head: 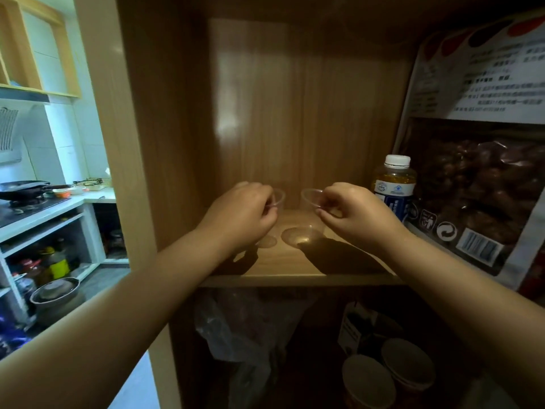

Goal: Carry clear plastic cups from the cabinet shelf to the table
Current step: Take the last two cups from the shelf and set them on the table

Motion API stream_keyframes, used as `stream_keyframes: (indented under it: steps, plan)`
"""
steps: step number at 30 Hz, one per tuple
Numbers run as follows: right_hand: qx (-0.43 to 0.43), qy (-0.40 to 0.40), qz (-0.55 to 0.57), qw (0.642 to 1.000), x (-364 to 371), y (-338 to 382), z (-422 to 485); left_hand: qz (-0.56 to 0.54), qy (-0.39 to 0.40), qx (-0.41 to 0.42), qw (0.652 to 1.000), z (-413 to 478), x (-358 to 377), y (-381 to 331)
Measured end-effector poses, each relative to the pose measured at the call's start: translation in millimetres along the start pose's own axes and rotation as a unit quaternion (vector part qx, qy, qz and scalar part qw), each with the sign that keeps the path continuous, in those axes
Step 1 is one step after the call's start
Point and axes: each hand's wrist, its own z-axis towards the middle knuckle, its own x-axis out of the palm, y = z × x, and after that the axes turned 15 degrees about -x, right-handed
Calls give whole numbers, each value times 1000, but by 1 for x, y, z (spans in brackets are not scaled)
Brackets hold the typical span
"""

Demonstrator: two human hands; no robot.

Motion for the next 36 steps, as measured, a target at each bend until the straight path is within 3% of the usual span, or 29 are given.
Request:
stream_keyframes:
  steps: [13, 18, 27, 36]
  plan:
    - [-85, 28, 28, 996, -23, 115, -39, -62, 34, 71, 995, -99, -64, 28]
    - [-117, 15, 35, 992, -10, 165, -27, -40, -2, 58, 998, -133, -95, 72]
    - [-206, -32, 138, 968, 46, 284, 47, 6, -20, -17, 1000, -203, -180, 183]
    - [-322, -21, 240, 916, 136, 450, 138, 105, -64, -177, 976, -321, -296, 309]
